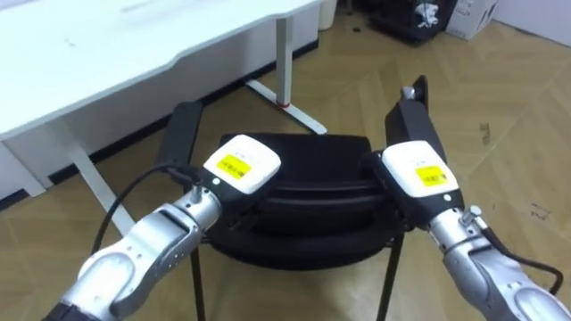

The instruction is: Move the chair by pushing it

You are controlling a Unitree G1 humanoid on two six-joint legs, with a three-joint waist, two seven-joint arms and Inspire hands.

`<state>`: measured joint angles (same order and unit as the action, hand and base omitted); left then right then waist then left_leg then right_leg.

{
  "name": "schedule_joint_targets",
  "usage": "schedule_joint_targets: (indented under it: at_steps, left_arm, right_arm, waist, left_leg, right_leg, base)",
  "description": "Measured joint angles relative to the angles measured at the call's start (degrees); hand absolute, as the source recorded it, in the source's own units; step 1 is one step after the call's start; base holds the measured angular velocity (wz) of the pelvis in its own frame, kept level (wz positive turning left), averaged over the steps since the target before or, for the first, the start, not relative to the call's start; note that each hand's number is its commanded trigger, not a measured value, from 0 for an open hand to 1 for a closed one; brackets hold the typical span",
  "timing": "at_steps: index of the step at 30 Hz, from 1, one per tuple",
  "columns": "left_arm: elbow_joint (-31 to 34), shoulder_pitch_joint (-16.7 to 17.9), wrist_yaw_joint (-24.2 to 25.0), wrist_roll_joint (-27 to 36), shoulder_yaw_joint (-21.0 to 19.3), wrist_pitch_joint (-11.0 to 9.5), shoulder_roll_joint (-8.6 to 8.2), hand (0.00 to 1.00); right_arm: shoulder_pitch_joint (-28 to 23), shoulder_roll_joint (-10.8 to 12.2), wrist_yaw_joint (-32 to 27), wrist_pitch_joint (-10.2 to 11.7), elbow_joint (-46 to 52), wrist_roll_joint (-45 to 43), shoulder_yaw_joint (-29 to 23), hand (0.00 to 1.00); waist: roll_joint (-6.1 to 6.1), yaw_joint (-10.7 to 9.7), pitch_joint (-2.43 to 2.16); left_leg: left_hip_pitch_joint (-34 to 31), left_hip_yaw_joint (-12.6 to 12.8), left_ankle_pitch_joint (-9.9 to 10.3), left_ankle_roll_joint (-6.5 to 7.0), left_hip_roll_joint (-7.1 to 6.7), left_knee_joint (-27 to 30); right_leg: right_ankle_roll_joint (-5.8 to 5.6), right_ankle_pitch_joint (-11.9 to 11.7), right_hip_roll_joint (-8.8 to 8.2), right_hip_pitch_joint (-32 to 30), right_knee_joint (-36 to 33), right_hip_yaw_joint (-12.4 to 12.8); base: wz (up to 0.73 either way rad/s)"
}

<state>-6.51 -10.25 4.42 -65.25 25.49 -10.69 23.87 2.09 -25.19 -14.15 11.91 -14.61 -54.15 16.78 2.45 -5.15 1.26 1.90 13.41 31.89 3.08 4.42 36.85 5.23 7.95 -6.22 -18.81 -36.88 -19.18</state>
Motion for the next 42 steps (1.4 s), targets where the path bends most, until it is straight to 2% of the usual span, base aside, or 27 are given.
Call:
schedule_joint_targets:
  at_steps: [2,4,6,7,8,9,10,11,12,13,15,16,18,19,20,21,22,23,24,25,27,30,32,36,38,40,42]
  left_arm:
    - [0.7,0.0,-0.3,0.0,-0.1,0.9,-0.03,1.00]
    - [0.8,0.1,-0.2,0.0,-0.1,1.1,0.06,1.00]
    - [0.8,0.1,0.3,0.0,0.1,1.4,0.08,1.00]
    - [0.8,0.6,0.5,0.0,0.2,1.5,0.07,1.00]
    - [0.9,1.0,0.5,0.0,0.2,1.5,0.10,1.00]
    - [1.2,1.9,0.6,0.0,0.2,1.6,0.30,1.00]
    - [1.3,2.2,0.6,0.0,0.2,1.6,0.37,1.00]
    - [1.3,3.0,0.7,0.0,0.2,2.0,0.40,1.00]
    - [1.3,3.0,0.7,-0.1,0.3,2.1,0.38,1.00]
    - [1.3,3.0,0.7,-0.1,0.5,2.1,0.35,1.00]
    - [1.3,3.2,0.7,-0.1,0.6,2.0,0.15,1.00]
    - [1.3,3.5,0.5,-0.1,0.6,2.0,-0.15,1.00]
    - [1.3,3.6,0.4,-0.1,0.6,2.0,-0.50,1.00]
    - [1.3,3.6,0.3,-0.2,0.5,2.0,-0.49,1.00]
    - [1.3,3.7,0.2,-0.2,0.5,1.7,-0.52,1.00]
    - [1.3,3.8,0.3,-0.2,0.5,1.5,-0.42,1.00]
    - [1.4,3.7,-0.1,-0.1,0.2,1.0,-0.37,1.00]
    - [1.4,3.7,-0.4,-0.1,-0.2,0.6,-0.40,1.00]
    - [1.4,3.5,-0.9,0.0,-0.8,0.3,-0.46,1.00]
    - [1.2,3.0,-0.9,0.0,-1.3,0.3,-0.49,1.00]
    - [1.2,2.9,-0.9,0.0,-2.3,0.2,-0.69,1.00]
    - [1.1,2.7,-1.0,-0.1,-3.1,0.0,-0.96,1.00]
    - [1.2,3.0,-1.3,-0.3,-4.0,-0.2,-1.10,1.00]
    - [1.5,3.3,-1.4,-0.9,-6.7,-0.6,-1.15,1.00]
    - [1.8,3.7,-1.6,-2.0,-8.5,-0.6,-1.25,1.00]
    - [2.8,4.0,-1.6,-2.5,-11.3,-0.6,-1.04,1.00]
    - [3.0,4.3,-1.7,-2.6,-12.0,-0.2,-1.14,1.00]
  right_arm:
    - [0.3,-0.1,1.8,-1.5,1.9,0.1,0.0,1.00]
    - [0.3,0.0,2.6,-1.8,2.3,0.1,-0.1,1.00]
    - [0.3,0.5,3.1,-2.0,1.9,0.1,0.0,1.00]
    - [0.2,0.5,3.4,-2.0,1.5,0.2,0.4,1.00]
    - [0.1,0.5,3.4,-1.9,1.2,0.2,0.7,1.00]
    - [0.0,0.6,3.4,-1.8,0.9,0.3,1.2,1.00]
    - [0.0,0.6,3.4,-1.8,0.9,0.3,1.5,1.00]
    - [0.0,0.5,3.4,-1.8,0.6,0.3,2.1,1.00]
    - [0.0,0.5,3.4,-1.8,0.5,0.3,2.1,1.00]
    - [0.1,0.4,3.3,-1.7,0.2,0.2,2.0,1.00]
    - [0.0,0.4,3.0,-1.4,-0.1,0.2,2.0,1.00]
    - [0.0,0.3,3.0,-1.2,-0.2,0.2,2.0,1.00]
    - [-0.1,0.1,2.9,-1.2,-0.3,0.2,2.0,1.00]
    - [-0.3,-0.1,2.8,-1.2,0.0,0.2,2.0,1.00]
    - [-0.7,-0.3,2.8,-1.3,0.2,0.1,1.9,1.00]
    - [-1.2,-0.4,2.8,-1.6,0.7,0.1,1.9,1.00]
    - [-2.0,-0.5,2.9,-2.3,2.4,0.1,1.9,1.00]
    - [-2.3,-0.6,2.9,-2.8,3.4,0.1,1.8,1.00]
    - [-2.3,-0.8,3.3,-3.6,4.7,0.1,1.9,1.00]
    - [-2.2,-0.8,3.5,-4.5,5.5,0.0,1.9,1.00]
    - [-2.0,0.0,4.1,-5.7,6.2,-0.3,2.0,1.00]
    - [-2.0,0.6,5.6,-6.8,7.1,-0.3,2.1,1.00]
    - [-2.0,1.0,6.9,-7.2,7.8,-0.1,2.3,1.00]
    - [0.4,3.5,7.9,-7.7,6.4,-0.9,2.4,1.00]
    - [3.5,4.3,9.7,-8.3,5.9,-1.5,3.3,1.00]
    - [8.0,5.3,11.3,-9.1,4.2,-2.2,4.9,1.00]
    - [10.1,5.4,12.0,-10.2,3.4,-2.2,6.6,1.00]
  waist:
    - [0.34,0.4,-0.24]
    - [0.32,0.4,-0.39]
    - [-0.09,0.3,-0.52]
    - [-0.21,0.6,-0.55]
    - [-0.22,0.7,-0.61]
    - [-0.31,0.9,-0.68]
    - [-0.44,1.1,-0.72]
    - [-1.42,1.9,-0.49]
    - [-1.58,1.8,-0.46]
    - [-2.26,1.8,-0.10]
    - [-2.76,2.3,0.05]
    - [-2.84,2.5,0.02]
    - [-2.81,2.0,-0.08]
    - [-2.79,1.9,-0.23]
    - [-3.23,2.2,-0.60]
    - [-3.27,2.5,-0.94]
    - [-3.31,2.5,-1.14]
    - [-3.45,2.5,-1.12]
    - [-3.86,2.5,-1.22]
    - [-4.29,2.7,-1.17]
    - [-5.20,3.6,-1.10]
    - [-6.56,4.7,-1.01]
    - [-7.39,6.3,-0.99]
    - [-7.89,9.5,-0.93]
    - [-8.02,12.0,-0.90]
    - [-8.33,12.9,-0.83]
    - [-8.85,14.1,-0.71]
  left_leg:
    - [1.6,0.6,0.6,-1.35,1.01,-1.5]
    - [2.9,0.7,0.9,-2.17,1.88,-1.6]
    - [2.6,0.9,-0.3,-4.18,3.31,2.6]
    - [2.1,1.0,-1.9,-5.00,4.91,6.8]
    - [1.9,0.9,-2.9,-5.06,5.57,9.0]
    - [1.2,0.9,-5.8,-5.00,6.72,13.2]
    - [0.5,0.9,-7.7,-5.00,7.10,15.3]
    - [-1.8,0.4,-11.3,-4.28,7.36,20.2]
    - [-3.1,0.2,-11.0,-3.93,7.40,20.8]
    - [-6.7,-0.3,-10.5,-3.19,6.86,20.7]
    - [-13.4,-0.7,-10.5,-3.17,6.25,18.0]
    - [-16.8,-0.5,-10.7,-3.38,5.85,14.2]
    - [-20.9,-0.5,-12.9,-4.00,4.65,4.6]
    - [-22.5,0.1,-16.6,-3.18,3.67,-2.5]
    - [-22.6,0.0,-21.6,-2.20,2.64,-6.7]
    - [-22.2,-0.1,-23.9,-1.78,2.08,-7.9]
    - [-21.6,-0.4,-27.0,-0.47,0.76,-9.4]
    - [-21.3,-0.1,-27.6,0.00,0.46,-9.7]
    - [-20.9,0.4,-27.8,1.35,-0.40,-9.5]
    - [-20.6,0.8,-26.7,1.73,-1.18,-8.8]
    - [-20.1,1.8,-24.7,1.76,-1.55,-7.6]
    - [-20.0,1.4,-21.2,1.70,-2.40,-4.7]
    - [-20.1,-1.5,-19.0,1.11,-3.36,-2.5]
    - [-21.1,-6.5,-17.7,-0.09,-4.41,-1.1]
    - [-22.3,-8.7,-18.0,-0.94,-4.49,-1.1]
    - [-23.8,-11.4,-18.5,-1.80,-4.95,-1.1]
    - [-23.6,-12.1,-18.6,-1.99,-5.57,-1.7]
  right_leg:
    - [0.44,2.8,1.28,0.1,-1.0,0.0]
    - [0.89,5.6,1.72,1.0,-1.9,-0.8]
    - [1.39,7.9,2.88,2.7,-2.1,-0.9]
    - [1.63,9.0,3.85,4.4,-2.1,-0.9]
    - [1.66,9.4,4.26,5.2,-2.0,-0.9]
    - [2.07,10.4,4.73,6.9,-1.8,-0.9]
    - [2.17,10.9,4.88,7.5,-1.7,-0.6]
    - [2.27,12.5,4.80,9.6,-1.1,0.7]
    - [2.13,12.5,4.76,10.4,-0.5,0.6]
    - [2.07,12.5,4.56,11.7,0.9,0.6]
    - [2.10,12.3,4.49,13.5,3.2,0.4]
    - [2.12,12.3,4.46,14.6,4.3,0.2]
    - [1.52,12.7,4.43,15.8,5.7,-0.4]
    - [1.03,13.2,4.42,16.6,6.2,-0.5]
    - [0.41,14.0,4.04,17.6,6.4,0.4]
    - [0.04,14.3,3.89,18.0,6.5,0.8]
    - [-0.77,14.9,3.48,18.4,6.7,1.3]
    - [-1.24,15.2,3.04,18.5,6.5,1.5]
    - [-2.08,16.1,1.90,18.3,5.8,2.0]
    - [-2.96,16.7,0.78,18.1,4.9,2.1]
    - [-4.00,17.3,-0.54,18.4,3.7,1.7]
    - [-4.88,17.7,-2.69,18.9,-0.5,-2.0]
    - [-5.28,17.9,-3.60,18.4,-4.6,-2.4]
    - [-5.83,18.0,-3.27,19.1,-3.5,-4.9]
    - [-5.91,18.0,-2.59,19.2,-0.7,-6.9]
    - [-5.90,18.0,-1.30,19.8,3.1,-8.0]
    - [-5.89,18.0,-0.60,21.0,5.3,-8.7]
  base:
    - [-0.15]
    - [0.04]
    - [0.14]
    - [0.00]
    - [-0.13]
    - [-0.12]
    - [-0.09]
    - [0.03]
    - [0.05]
    - [0.00]
    - [-0.12]
    - [-0.13]
    - [0.05]
    - [0.00]
    - [-0.12]
    - [-0.19]
    - [-0.10]
    - [-0.09]
    - [-0.11]
    - [-0.14]
    - [-0.25]
    - [-0.04]
    - [-0.06]
    - [-0.09]
    - [-0.20]
    - [0.18]
    - [0.33]
